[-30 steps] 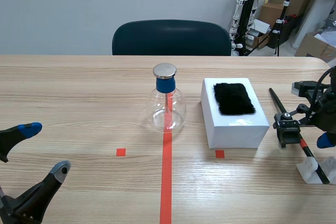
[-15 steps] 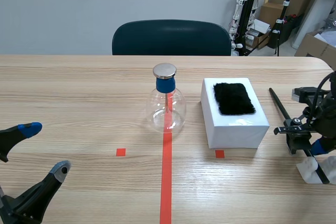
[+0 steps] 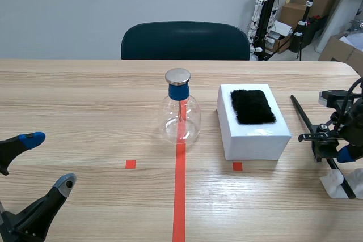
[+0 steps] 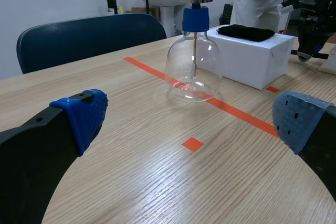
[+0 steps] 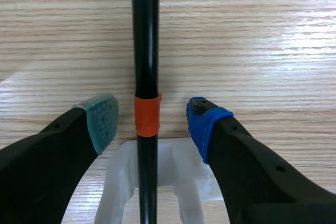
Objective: Do the electroscope experiment. pick up the black charging rod
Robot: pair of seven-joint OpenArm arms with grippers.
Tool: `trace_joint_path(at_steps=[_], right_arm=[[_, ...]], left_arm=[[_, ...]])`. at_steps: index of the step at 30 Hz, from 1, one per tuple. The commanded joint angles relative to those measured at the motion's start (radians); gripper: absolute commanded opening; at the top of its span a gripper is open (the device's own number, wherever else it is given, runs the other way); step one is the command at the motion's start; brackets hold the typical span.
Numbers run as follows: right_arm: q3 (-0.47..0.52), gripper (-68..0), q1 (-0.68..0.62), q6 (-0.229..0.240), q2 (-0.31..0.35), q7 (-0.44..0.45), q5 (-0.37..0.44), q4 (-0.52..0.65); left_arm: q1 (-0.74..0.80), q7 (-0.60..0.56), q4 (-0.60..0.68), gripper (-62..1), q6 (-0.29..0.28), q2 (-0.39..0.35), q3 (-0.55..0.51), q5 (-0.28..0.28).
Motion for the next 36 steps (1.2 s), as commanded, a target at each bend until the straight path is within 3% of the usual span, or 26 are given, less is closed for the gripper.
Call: trace_joint_path(at_steps=[1,8,14,20,36], right_arm=[[0.0,-38.7,0.02,0.0,0.017,0.011,0.005,0.002],[0.0,-45.9,0.02,0.0,0.017,0.01,0.008,0.002],[0.0,-47.2,0.02,0.0,0.017,0.01,0.009,0.002],[0.0,-56.3,0.02,0.0,0.017,0.01,0.009,0.002],[0.0,-57.2,0.02,0.0,0.018,-0.006,0.009,0.002]], left_arm=[[-0.003,-0.021,0.009,1.4,-0.002,-0.003,-0.003,-0.013],[-0.003,-0.021,0.009,1.4,-0.002,-0.003,-0.003,-0.013],[-0.003,-0.021,0.009,1.4,-0.002,-0.003,-0.003,-0.013],[-0.003,-0.021,0.009,1.4,-0.002,-0.003,-0.003,-0.013],[-0.003,-0.021,0.009,1.4,-0.002,-0.003,-0.003,-0.013]])
